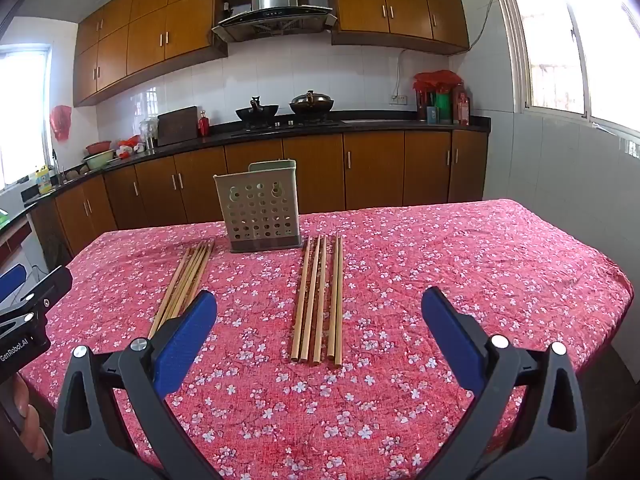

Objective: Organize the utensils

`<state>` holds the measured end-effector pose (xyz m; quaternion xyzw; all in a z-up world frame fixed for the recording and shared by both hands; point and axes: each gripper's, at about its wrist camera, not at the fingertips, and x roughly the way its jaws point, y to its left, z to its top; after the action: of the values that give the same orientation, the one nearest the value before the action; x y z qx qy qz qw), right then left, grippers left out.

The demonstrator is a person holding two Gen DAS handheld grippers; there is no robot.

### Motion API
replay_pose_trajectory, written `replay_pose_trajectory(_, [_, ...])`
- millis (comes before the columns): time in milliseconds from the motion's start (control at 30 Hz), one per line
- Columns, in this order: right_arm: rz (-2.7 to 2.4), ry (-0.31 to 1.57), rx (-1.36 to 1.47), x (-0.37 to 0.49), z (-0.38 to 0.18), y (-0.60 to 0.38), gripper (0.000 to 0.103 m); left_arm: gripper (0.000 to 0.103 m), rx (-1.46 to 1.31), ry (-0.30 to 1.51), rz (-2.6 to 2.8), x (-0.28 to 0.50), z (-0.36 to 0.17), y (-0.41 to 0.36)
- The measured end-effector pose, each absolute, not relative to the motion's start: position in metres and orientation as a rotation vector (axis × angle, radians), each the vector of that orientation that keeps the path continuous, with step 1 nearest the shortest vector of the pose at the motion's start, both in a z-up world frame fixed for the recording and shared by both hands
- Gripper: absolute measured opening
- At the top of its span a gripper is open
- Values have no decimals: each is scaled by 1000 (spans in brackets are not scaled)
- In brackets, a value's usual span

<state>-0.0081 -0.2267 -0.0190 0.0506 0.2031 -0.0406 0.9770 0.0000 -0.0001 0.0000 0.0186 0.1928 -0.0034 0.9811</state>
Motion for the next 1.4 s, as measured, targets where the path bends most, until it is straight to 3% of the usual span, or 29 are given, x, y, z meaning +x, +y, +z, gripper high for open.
replay_pose_trajectory(1400, [-82, 412, 101, -7, -20, -227, 101, 99, 31, 390, -7, -1, 1, 1])
